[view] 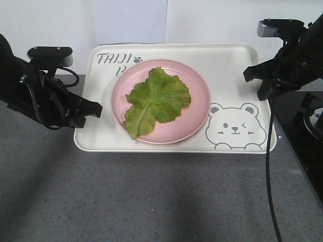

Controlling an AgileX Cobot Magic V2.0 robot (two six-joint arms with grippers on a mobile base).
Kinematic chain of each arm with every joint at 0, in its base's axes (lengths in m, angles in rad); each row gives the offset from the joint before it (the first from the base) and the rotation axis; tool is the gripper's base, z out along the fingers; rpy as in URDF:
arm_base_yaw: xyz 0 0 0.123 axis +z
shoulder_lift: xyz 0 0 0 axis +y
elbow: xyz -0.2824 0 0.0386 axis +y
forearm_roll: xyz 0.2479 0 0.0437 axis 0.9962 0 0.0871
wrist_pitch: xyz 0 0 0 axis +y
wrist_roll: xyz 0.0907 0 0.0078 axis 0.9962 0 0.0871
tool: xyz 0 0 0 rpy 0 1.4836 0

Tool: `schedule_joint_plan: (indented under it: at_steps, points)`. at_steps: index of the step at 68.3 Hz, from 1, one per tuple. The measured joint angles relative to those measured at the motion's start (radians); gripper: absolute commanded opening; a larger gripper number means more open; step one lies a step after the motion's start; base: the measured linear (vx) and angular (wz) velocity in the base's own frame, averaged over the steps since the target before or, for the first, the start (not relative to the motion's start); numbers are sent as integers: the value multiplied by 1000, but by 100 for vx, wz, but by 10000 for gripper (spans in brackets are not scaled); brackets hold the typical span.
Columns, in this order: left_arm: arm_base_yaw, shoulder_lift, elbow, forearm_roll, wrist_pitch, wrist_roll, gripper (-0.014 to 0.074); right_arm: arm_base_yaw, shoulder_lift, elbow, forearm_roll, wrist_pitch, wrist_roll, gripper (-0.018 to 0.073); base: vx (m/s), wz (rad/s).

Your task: Transfer vegetables to tray and serve

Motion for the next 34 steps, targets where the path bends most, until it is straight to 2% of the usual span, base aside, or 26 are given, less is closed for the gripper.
schedule_joint_plan:
  at_steps: [34]
  points:
    - [0,0,0,0,0,0,-6,0,0,0,0,0,0,-6,0,0]
